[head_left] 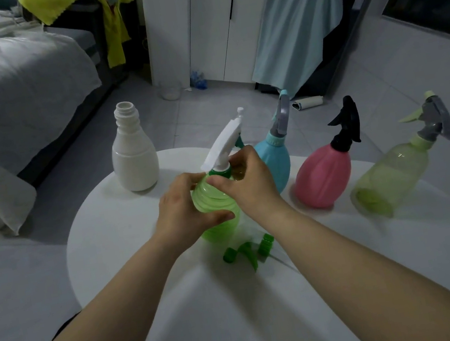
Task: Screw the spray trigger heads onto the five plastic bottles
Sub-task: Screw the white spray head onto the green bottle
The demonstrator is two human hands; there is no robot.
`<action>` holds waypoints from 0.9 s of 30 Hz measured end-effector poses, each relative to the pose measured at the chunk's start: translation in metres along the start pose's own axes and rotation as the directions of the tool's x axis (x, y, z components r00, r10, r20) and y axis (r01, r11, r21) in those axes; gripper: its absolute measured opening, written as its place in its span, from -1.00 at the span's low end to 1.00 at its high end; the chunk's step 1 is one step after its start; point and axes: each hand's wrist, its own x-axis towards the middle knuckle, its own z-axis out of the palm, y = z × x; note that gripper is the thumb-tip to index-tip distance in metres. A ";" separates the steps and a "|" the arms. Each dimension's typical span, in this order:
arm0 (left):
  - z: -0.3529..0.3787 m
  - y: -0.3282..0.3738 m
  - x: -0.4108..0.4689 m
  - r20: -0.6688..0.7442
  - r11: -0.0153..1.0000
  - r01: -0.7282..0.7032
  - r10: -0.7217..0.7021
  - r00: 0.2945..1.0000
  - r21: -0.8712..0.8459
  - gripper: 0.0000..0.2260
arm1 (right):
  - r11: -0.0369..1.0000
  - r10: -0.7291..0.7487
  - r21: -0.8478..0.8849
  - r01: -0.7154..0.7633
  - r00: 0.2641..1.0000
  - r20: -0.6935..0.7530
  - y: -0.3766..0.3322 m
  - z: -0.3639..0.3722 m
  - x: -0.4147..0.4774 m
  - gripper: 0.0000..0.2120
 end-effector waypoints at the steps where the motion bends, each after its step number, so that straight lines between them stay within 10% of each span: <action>1: 0.000 0.000 0.000 -0.003 1.000 -0.003 0.003 1.000 -0.001 -0.39 | 1.000 0.010 -0.002 -0.010 1.000 0.019 -0.001 -0.001 0.001 -0.65; 6: 0.000 0.000 0.000 -0.007 1.000 -0.003 0.003 1.000 0.004 -0.39 | 0.994 0.037 0.093 -0.056 0.981 0.190 -0.006 -0.014 0.001 -0.62; 14: -0.001 -0.001 0.002 -0.001 1.000 -0.021 0.021 1.000 0.014 -0.39 | 0.997 -0.038 -0.067 0.038 0.999 0.008 -0.010 -0.004 0.005 -0.67; 20: 0.000 -0.002 0.002 -0.003 0.999 -0.017 0.017 1.000 0.039 -0.36 | 0.998 0.041 -0.047 -0.029 0.963 0.268 -0.014 -0.018 0.007 -0.65; 27: 0.000 -0.003 0.003 -0.001 0.999 -0.033 0.033 0.999 0.033 -0.38 | 0.989 -0.039 -0.139 0.050 0.996 0.085 -0.008 -0.007 0.009 -0.57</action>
